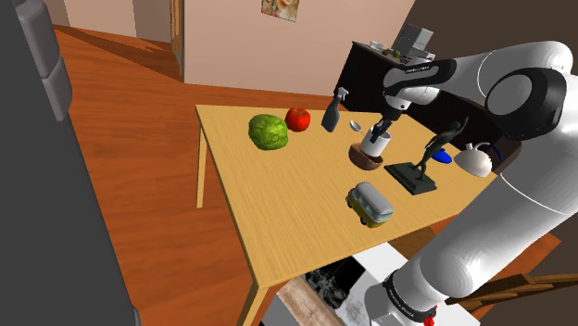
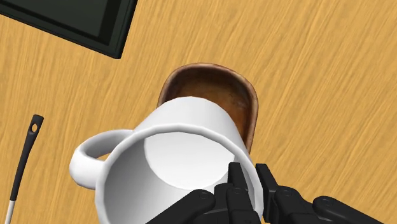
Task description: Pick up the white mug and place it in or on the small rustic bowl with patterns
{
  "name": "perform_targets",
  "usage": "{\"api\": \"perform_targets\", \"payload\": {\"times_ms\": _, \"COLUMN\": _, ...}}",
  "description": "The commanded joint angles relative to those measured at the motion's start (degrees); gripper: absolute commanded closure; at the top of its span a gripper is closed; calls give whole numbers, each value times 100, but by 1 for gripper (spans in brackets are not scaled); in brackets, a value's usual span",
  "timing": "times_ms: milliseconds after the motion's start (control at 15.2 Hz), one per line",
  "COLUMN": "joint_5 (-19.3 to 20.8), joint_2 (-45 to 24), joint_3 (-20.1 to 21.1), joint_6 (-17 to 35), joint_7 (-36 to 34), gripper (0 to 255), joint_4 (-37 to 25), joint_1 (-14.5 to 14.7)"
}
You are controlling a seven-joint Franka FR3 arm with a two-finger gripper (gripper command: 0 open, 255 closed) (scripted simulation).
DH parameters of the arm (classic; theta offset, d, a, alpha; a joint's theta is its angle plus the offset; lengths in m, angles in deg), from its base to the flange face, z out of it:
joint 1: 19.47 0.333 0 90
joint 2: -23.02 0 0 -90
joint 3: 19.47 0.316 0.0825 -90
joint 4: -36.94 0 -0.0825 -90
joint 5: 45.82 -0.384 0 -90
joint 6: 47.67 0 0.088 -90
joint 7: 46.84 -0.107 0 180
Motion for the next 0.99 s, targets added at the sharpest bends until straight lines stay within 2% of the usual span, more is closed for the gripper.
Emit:
{"api": "perform_targets", "payload": {"times_ms": 0, "joint_5": -5, "joint_2": -8, "joint_3": 4, "joint_6": -1, "joint_7": 1, "gripper": 255, "joint_4": 9, "joint_1": 3}}
{"api": "perform_targets", "payload": {"times_ms": 132, "joint_5": -5, "joint_2": -8, "joint_3": 3, "joint_6": -1, "joint_7": 1, "gripper": 255, "joint_4": 9, "joint_1": 3}}
{"api": "perform_targets", "payload": {"times_ms": 198, "joint_5": 1, "joint_2": 2, "joint_3": 3, "joint_6": -3, "joint_7": -2, "gripper": 0, "joint_4": 15, "joint_1": 4}}
{"api": "perform_targets", "payload": {"times_ms": 528, "joint_5": -5, "joint_2": -8, "joint_3": 3, "joint_6": -1, "joint_7": 1, "gripper": 0, "joint_4": 9, "joint_1": 3}}
{"api": "perform_targets", "payload": {"times_ms": 792, "joint_5": 153, "joint_2": 225, "joint_3": 13, "joint_6": -699, "joint_7": -112, "gripper": 0, "joint_4": -502, "joint_1": 26}}
{"api": "perform_targets", "payload": {"times_ms": 924, "joint_5": 154, "joint_2": 226, "joint_3": 13, "joint_6": -699, "joint_7": -113, "gripper": 0, "joint_4": -501, "joint_1": 25}}
